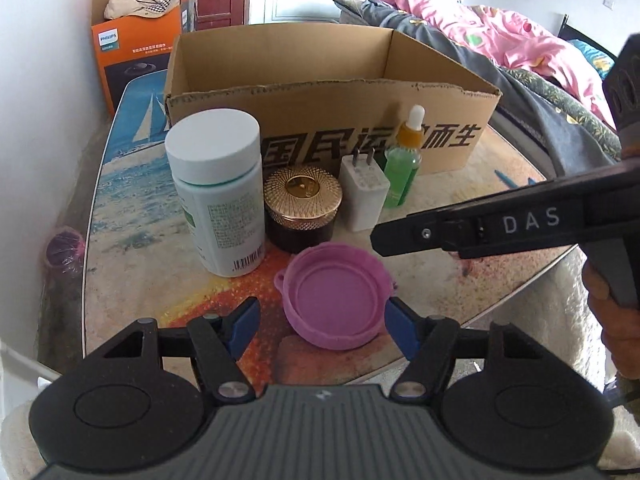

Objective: Organize rigid objects
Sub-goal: 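Grip the pink silicone holder by its rim with the right tool, then carry the pink holder into the box and open the right tool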

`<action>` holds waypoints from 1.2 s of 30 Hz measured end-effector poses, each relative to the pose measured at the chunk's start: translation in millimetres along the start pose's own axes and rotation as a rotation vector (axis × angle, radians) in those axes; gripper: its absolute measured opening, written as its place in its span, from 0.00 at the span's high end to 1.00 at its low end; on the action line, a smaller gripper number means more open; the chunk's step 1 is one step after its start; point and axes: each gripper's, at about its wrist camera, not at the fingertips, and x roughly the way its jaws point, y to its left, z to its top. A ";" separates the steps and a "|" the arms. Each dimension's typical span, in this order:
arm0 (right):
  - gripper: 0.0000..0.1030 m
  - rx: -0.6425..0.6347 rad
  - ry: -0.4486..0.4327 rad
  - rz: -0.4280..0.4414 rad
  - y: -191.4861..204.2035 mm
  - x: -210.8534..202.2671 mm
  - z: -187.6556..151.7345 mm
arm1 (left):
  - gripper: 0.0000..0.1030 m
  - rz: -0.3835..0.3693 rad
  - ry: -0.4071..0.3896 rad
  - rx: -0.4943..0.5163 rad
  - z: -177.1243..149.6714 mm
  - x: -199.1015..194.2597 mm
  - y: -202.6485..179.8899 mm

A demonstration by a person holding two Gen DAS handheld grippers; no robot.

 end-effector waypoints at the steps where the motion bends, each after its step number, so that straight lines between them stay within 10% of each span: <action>1: 0.68 -0.008 0.005 -0.004 1.1 5.9 -1.2 | 0.31 0.004 0.002 0.013 -2.0 2.3 -1.7; 18: 0.66 -0.046 0.062 -0.033 5.6 39.6 -5.2 | 0.27 0.034 0.035 0.111 -6.5 33.9 -18.4; 24: 0.84 -0.034 0.046 -0.045 1.6 40.9 -6.0 | 0.31 0.041 0.019 0.100 -3.9 34.2 -19.5; 36: 0.85 -0.065 -0.085 -0.035 20.3 -13.3 2.6 | 0.31 0.077 -0.124 0.131 11.1 -20.5 -33.0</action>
